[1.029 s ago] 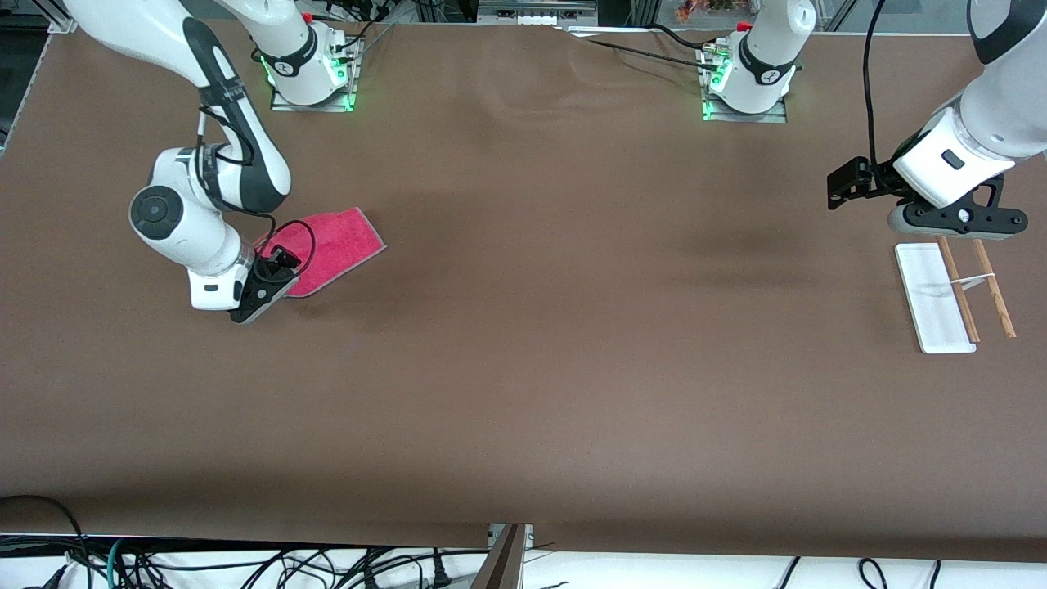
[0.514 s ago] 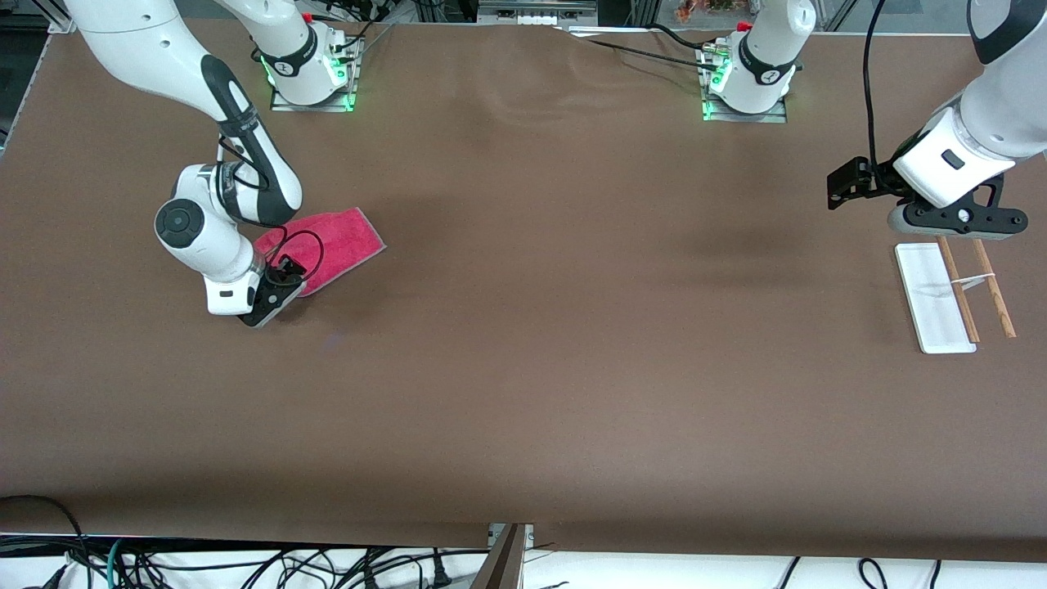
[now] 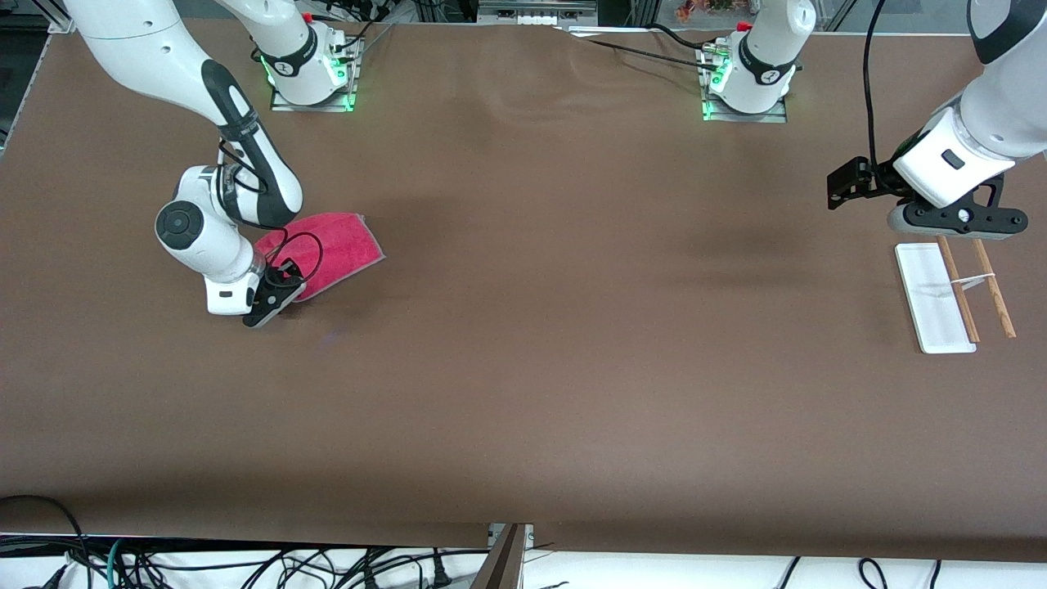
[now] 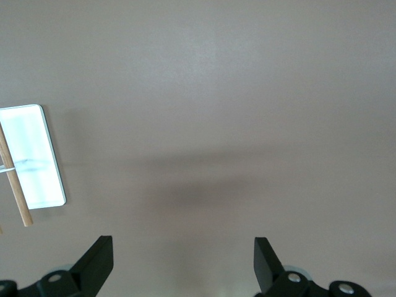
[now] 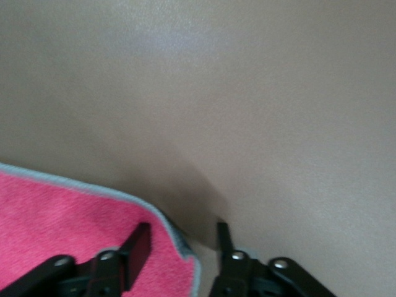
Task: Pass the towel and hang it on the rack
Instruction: 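Lower the right gripper onto the pink towel edge and grasp it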
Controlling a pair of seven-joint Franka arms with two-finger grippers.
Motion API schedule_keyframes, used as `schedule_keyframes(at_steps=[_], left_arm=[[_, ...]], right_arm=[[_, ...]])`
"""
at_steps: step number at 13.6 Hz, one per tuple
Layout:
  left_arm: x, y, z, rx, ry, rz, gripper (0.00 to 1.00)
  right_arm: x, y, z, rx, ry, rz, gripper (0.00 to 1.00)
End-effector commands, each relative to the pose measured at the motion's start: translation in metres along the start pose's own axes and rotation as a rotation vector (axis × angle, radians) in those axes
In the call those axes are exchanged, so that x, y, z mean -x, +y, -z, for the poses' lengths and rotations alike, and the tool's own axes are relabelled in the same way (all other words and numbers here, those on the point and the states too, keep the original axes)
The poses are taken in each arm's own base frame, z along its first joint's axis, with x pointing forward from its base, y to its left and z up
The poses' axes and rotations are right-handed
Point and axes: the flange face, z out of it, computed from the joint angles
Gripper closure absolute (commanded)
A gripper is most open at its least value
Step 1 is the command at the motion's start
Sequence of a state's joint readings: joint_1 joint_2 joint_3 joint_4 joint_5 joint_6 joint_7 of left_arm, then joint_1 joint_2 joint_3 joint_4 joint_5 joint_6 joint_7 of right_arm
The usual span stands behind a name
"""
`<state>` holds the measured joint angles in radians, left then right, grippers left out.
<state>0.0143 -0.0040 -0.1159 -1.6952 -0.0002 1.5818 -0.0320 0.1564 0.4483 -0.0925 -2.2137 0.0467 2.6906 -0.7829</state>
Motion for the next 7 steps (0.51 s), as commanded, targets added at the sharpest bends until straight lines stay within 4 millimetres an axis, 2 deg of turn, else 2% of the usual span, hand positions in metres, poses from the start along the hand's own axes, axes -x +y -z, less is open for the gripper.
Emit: schedule_keyframes(at_steps=[1, 2, 4, 7], left_arm=[[0.003, 0.000, 0.008, -0.024, 0.000, -0.002, 0.00], [0.003, 0.000, 0.008, -0.024, 0.000, -0.002, 0.00], [0.004, 0.001, 0.008, -0.025, 0.000, -0.004, 0.00], [0.004, 0.001, 0.008, -0.025, 0.000, -0.004, 0.00]], right_arm=[[0.007, -0.005, -0.004, -0.021, -0.001, -0.019, 0.87], [0.007, -0.006, -0.004, -0.027, -0.006, -0.040, 0.99], [0.001, -0.007, 0.008, -0.045, -0.017, -0.094, 1.00], [-0.025, -0.003, 0.050, -0.105, -0.064, -0.164, 1.00]])
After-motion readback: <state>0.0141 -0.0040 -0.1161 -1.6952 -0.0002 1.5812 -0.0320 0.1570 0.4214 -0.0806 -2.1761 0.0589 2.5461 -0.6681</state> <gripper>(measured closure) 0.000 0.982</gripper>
